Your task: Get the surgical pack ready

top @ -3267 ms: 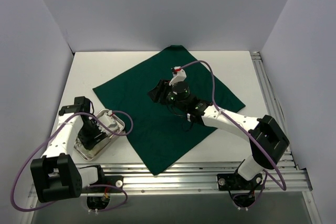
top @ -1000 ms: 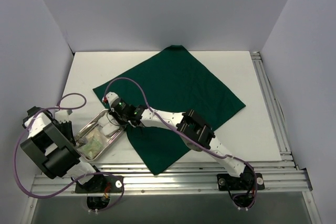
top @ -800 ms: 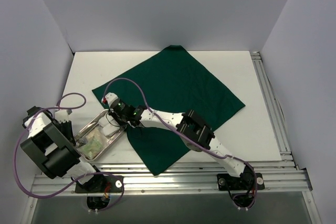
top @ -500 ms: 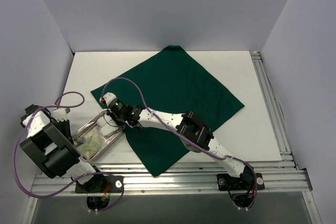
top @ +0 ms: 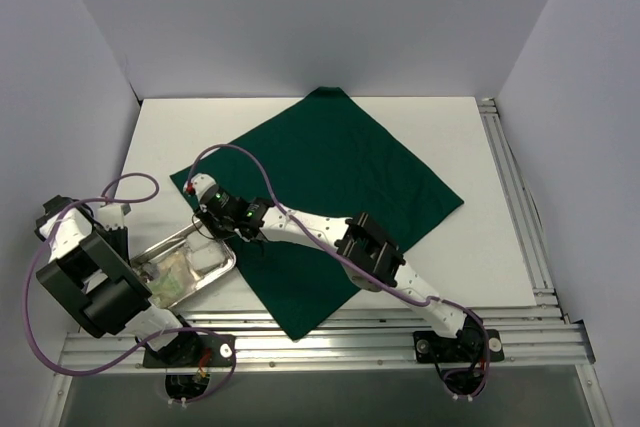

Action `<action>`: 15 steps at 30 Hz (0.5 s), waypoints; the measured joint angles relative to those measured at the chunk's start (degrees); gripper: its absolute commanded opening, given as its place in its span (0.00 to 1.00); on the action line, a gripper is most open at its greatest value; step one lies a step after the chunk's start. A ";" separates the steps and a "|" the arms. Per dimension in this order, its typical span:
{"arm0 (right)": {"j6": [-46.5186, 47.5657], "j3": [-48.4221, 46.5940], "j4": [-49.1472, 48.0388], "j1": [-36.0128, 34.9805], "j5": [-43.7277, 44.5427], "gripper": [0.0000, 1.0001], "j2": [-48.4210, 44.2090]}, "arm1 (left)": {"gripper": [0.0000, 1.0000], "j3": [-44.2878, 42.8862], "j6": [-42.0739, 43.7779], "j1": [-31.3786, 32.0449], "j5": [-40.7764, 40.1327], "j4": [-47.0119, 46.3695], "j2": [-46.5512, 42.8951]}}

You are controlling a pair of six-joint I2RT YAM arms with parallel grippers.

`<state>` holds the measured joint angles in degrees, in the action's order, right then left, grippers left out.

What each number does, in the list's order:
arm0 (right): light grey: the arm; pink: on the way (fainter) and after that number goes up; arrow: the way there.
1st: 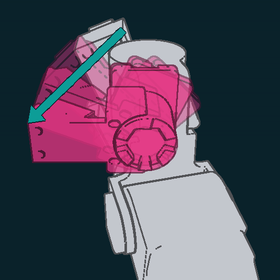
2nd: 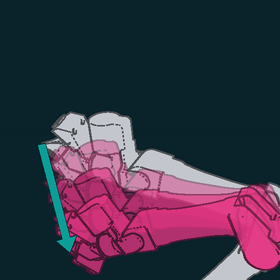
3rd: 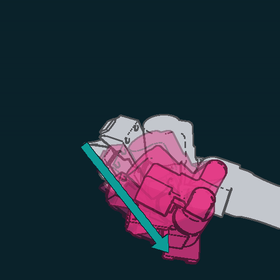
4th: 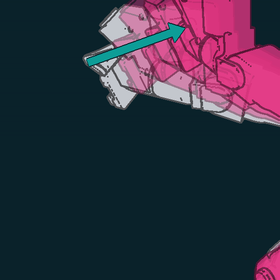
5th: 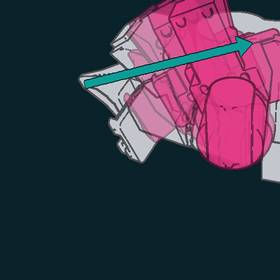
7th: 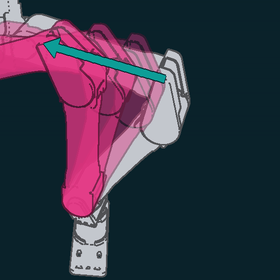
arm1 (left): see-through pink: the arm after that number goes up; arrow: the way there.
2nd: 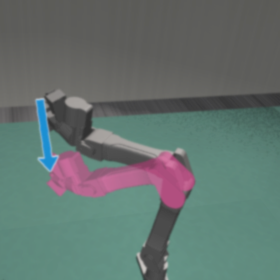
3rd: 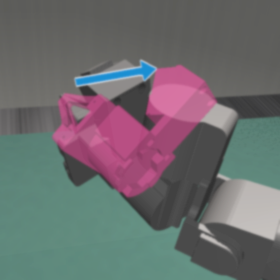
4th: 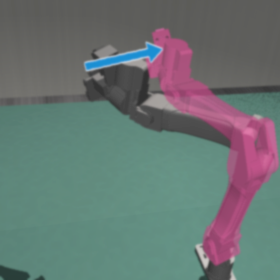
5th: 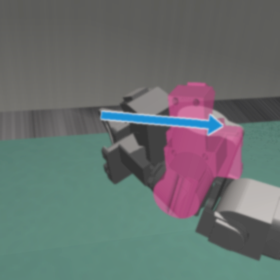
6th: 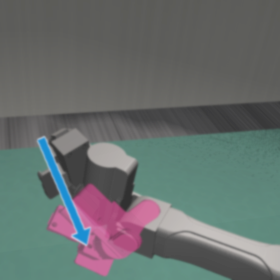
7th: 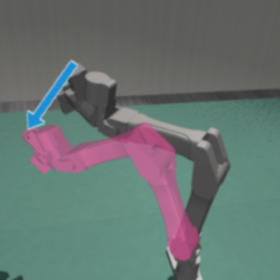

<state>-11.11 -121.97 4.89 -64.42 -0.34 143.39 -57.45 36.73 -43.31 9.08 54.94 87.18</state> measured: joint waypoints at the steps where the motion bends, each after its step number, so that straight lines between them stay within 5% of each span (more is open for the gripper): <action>1: -0.09 -0.22 -0.39 -0.11 -0.24 0.24 0.22 | 0.02 0.00 0.28 -0.04 -0.17 0.02 0.13; 15: -0.76 -0.39 -0.96 -1.31 -1.18 0.18 0.83 | 0.02 0.00 2.19 -1.79 -1.97 0.00 0.98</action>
<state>-11.88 -122.37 3.92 -65.73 -1.52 144.22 -57.45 38.92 -45.10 7.11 54.94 88.16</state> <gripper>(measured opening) 0.184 0.178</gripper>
